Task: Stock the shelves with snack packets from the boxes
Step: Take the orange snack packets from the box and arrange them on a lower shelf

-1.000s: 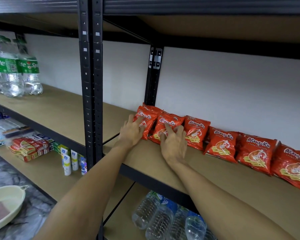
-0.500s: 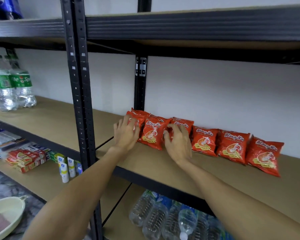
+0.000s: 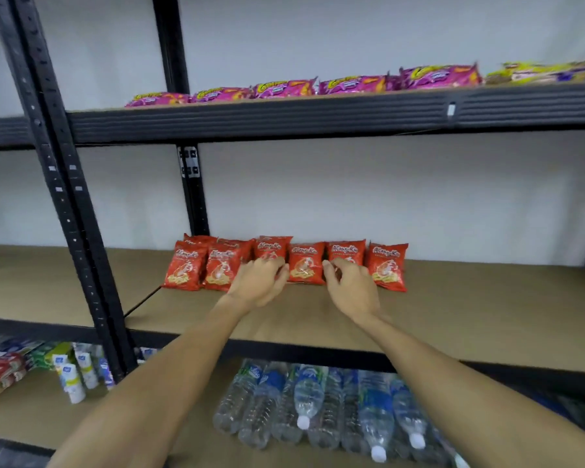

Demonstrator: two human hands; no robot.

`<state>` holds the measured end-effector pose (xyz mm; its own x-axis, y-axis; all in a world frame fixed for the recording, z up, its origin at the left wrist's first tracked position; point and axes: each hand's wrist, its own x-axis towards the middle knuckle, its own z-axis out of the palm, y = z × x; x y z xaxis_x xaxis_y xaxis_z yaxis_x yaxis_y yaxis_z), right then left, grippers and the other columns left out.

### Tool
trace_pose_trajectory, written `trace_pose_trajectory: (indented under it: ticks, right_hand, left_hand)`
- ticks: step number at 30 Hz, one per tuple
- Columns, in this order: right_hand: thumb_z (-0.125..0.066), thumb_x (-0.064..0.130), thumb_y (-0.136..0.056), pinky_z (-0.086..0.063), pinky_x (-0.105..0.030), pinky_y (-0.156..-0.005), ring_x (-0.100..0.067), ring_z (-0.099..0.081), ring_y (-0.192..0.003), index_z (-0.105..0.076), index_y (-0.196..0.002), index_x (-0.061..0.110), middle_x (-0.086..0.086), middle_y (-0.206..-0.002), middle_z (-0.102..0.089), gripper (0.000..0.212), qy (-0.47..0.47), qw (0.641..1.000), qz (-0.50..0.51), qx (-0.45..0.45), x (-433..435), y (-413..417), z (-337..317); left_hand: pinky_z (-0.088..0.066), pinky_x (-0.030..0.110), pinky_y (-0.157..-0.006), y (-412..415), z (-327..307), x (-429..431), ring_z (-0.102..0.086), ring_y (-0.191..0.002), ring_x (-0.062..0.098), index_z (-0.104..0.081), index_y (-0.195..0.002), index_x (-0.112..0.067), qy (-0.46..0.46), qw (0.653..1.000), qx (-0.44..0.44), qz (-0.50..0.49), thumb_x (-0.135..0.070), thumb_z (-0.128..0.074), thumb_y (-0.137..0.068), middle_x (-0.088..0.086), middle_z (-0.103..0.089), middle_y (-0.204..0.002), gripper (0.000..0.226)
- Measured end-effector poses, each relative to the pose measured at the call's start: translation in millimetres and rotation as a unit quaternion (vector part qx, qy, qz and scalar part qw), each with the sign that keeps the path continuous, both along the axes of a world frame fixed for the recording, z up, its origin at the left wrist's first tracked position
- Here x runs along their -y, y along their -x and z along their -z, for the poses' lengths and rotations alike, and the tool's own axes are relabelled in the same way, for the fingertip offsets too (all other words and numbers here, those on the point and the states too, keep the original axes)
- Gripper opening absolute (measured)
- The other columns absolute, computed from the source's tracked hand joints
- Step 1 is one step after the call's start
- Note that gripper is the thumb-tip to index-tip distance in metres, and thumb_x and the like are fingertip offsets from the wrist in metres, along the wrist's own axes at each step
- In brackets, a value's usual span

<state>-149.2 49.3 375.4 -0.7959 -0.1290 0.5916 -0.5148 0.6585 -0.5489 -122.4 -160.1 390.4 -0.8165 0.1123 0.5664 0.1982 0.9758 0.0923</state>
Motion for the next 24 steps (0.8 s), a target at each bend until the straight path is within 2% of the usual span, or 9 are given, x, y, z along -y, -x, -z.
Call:
trace_pose_trajectory:
  ticks: [3,6,9,12,16,19,22,24]
  right_hand:
    - [-0.04,0.049,-0.101,-0.039,-0.033,-0.055,-0.023,-0.055,-0.058,-0.048,-0.062,0.023,0.003,-0.058,-0.056,0.048,0.003,0.999,0.048,0.014,-60.9,-18.8,10.9]
    - [-0.043,0.046,-0.102,-0.032,-0.033,-0.054,-0.014,-0.045,-0.048,-0.04,-0.057,0.022,0.006,-0.05,-0.047,0.051,0.02,0.996,0.079,0.022,-118.6,-40.0,25.1]
    - [-0.04,0.049,-0.102,-0.034,-0.035,-0.054,-0.015,-0.05,-0.05,-0.047,-0.059,0.019,0.004,-0.05,-0.05,0.053,0.017,0.992,0.122,0.038,-170.7,-63.2,43.8]
    - [-0.039,0.05,-0.102,-0.043,-0.039,-0.059,-0.025,-0.057,-0.06,-0.055,-0.065,0.017,0.002,-0.055,-0.054,0.052,0.025,0.985,0.163,0.058,-219.9,-88.6,65.9]
    - [-0.039,0.048,-0.104,-0.041,-0.035,-0.056,-0.014,-0.057,-0.057,-0.059,-0.069,0.019,0.001,-0.058,-0.059,0.049,0.043,0.977,0.195,0.075,-286.7,-127.2,102.8]
    - [-0.037,0.049,-0.104,-0.039,-0.034,-0.065,-0.019,-0.062,-0.07,-0.065,-0.077,0.019,-0.001,-0.071,-0.067,0.049,0.048,0.957,0.26,0.118,-341.0,-154.1,137.8]
    - [-0.039,0.051,-0.102,-0.045,-0.039,-0.065,-0.024,-0.062,-0.071,-0.06,-0.071,0.015,-0.003,-0.068,-0.065,0.052,0.079,0.938,0.307,0.138,-389.7,-184.9,170.4]
    - [-0.043,0.047,-0.102,-0.045,-0.039,-0.065,-0.025,-0.062,-0.071,-0.055,-0.068,0.014,-0.001,-0.064,-0.062,0.05,0.089,0.926,0.33,0.159,-415.7,-205.3,189.4]
  left_hand:
    - [-0.052,0.042,-0.073,-5.8,-4.8,-52.4,-0.064,-0.076,0.033,-0.053,-0.077,-0.025,0.014,0.999,0.027,0.038,-0.04,-0.038,-0.102,0.009,-0.068,-0.078,0.033]
    - [-0.047,0.038,-0.069,-11.5,-5.5,-112.7,-0.064,-0.071,0.03,-0.049,-0.073,-0.025,0.027,0.994,0.044,0.096,-0.036,-0.041,-0.102,0.007,-0.067,-0.074,0.032]
    - [-0.048,0.037,-0.062,-20.9,1.9,-178.1,-0.059,-0.061,0.026,-0.055,-0.074,-0.02,0.027,0.986,0.054,0.158,-0.034,-0.044,-0.102,0.003,-0.06,-0.065,0.034]
    - [-0.049,0.038,-0.063,-27.4,18.1,-245.2,-0.06,-0.064,0.028,-0.061,-0.079,-0.017,0.039,0.974,0.079,0.211,-0.034,-0.043,-0.102,0.006,-0.065,-0.07,0.034]
    - [-0.04,0.035,-0.058,-40.9,46.9,-332.0,-0.056,-0.062,0.025,-0.048,-0.069,-0.024,0.022,0.95,0.14,0.277,-0.036,-0.041,-0.103,0.005,-0.062,-0.067,0.037]
    - [-0.038,0.037,-0.058,-51.2,76.9,-389.0,-0.055,-0.062,0.029,-0.042,-0.065,-0.023,0.015,0.932,0.192,0.306,-0.035,-0.042,-0.102,0.005,-0.057,-0.064,0.039]
    - [-0.039,0.037,-0.058,-62.9,110.0,-440.0,-0.057,-0.064,0.03,-0.039,-0.062,-0.02,0.01,0.915,0.24,0.325,-0.036,-0.043,-0.102,-0.002,-0.046,-0.057,0.044]
    - [-0.041,0.037,-0.061,-72.0,132.6,-471.1,-0.061,-0.072,0.03,-0.042,-0.062,-0.02,0.008,0.902,0.271,0.335,-0.039,-0.043,-0.102,0.0,-0.05,-0.062,0.044]
